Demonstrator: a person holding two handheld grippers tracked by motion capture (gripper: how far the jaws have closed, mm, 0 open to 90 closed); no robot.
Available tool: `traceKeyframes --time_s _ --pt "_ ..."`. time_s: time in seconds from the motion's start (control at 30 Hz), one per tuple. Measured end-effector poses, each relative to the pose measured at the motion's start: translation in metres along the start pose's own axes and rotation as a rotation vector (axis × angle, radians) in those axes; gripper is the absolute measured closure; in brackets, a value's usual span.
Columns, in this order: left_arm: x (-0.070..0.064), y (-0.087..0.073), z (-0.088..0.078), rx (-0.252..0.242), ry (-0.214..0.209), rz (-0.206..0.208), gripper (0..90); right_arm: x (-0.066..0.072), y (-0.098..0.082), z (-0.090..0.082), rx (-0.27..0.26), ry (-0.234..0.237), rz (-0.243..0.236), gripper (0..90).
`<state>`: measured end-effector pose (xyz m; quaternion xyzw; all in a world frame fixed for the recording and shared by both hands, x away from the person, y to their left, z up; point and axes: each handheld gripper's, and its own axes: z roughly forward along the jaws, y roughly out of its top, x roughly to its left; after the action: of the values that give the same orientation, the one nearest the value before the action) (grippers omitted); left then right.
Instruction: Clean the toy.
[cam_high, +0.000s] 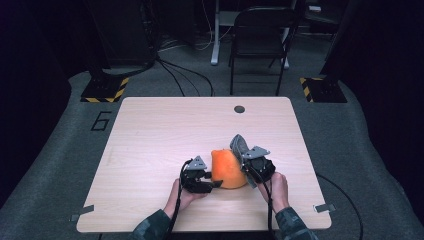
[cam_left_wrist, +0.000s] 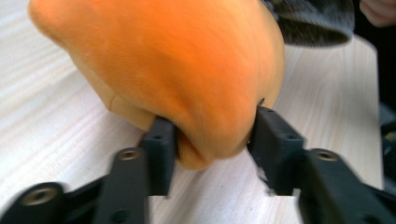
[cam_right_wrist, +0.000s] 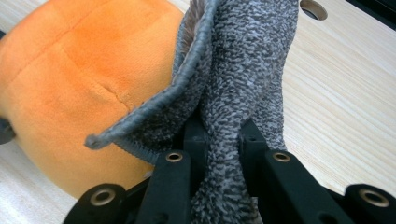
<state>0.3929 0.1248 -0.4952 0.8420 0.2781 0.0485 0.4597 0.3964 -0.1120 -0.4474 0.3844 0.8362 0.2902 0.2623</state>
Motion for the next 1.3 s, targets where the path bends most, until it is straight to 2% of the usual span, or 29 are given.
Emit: traceKeyframes --time_s 0.07,0.13,0.27,0.37,0.57,0.63,0.67,0.83,0.9,0.93,1.17,1.2,1.3 --pt "-0.002 0.0 0.0 0.021 0.011 0.061 42.6 -0.001 0.0 0.0 0.008 0.006 0.009 78.6" --pt "-0.006 0.0 -0.002 0.035 0.058 0.129 35.6 -0.002 0.0 0.002 0.004 0.002 -0.001 78.6" --pt "-0.008 -0.001 -0.007 0.031 0.08 0.222 24.6 -0.002 0.0 0.002 0.01 0.008 0.0 78.6" --pt "-0.01 -0.003 -0.007 0.028 0.113 0.287 17.9 -0.002 0.0 0.002 0.017 0.009 0.01 78.6" --pt "-0.012 -0.008 0.0 0.03 0.19 0.446 15.2 -0.004 0.0 0.004 0.021 0.016 0.01 78.6" --pt "-0.011 -0.008 0.002 0.024 0.214 0.477 15.8 -0.003 0.0 0.004 0.026 0.017 0.016 78.6" --pt "-0.01 -0.008 0.003 0.019 0.211 0.489 15.7 -0.004 0.0 0.004 0.025 0.017 0.015 78.5" --pt "-0.012 -0.012 0.008 -0.008 0.246 0.585 23.9 -0.003 0.0 0.005 0.029 0.018 0.017 78.5" --pt "-0.013 -0.013 0.009 -0.025 0.255 0.607 26.7 -0.003 0.0 0.005 0.027 0.013 0.024 78.5" --pt "-0.013 -0.014 0.01 -0.025 0.249 0.615 31.3 -0.003 0.0 0.005 0.023 0.014 0.025 78.5" --pt "-0.012 -0.016 0.012 -0.03 0.233 0.62 58.1 -0.004 -0.001 0.004 0.013 0.028 0.018 78.4" --pt "-0.012 -0.016 0.011 -0.034 0.237 0.613 61.5 -0.007 -0.001 0.003 0.0 0.036 0.025 78.2" --pt "-0.012 -0.016 0.011 -0.035 0.24 0.611 67.9 -0.021 -0.002 -0.009 -0.044 0.033 0.092 77.8"
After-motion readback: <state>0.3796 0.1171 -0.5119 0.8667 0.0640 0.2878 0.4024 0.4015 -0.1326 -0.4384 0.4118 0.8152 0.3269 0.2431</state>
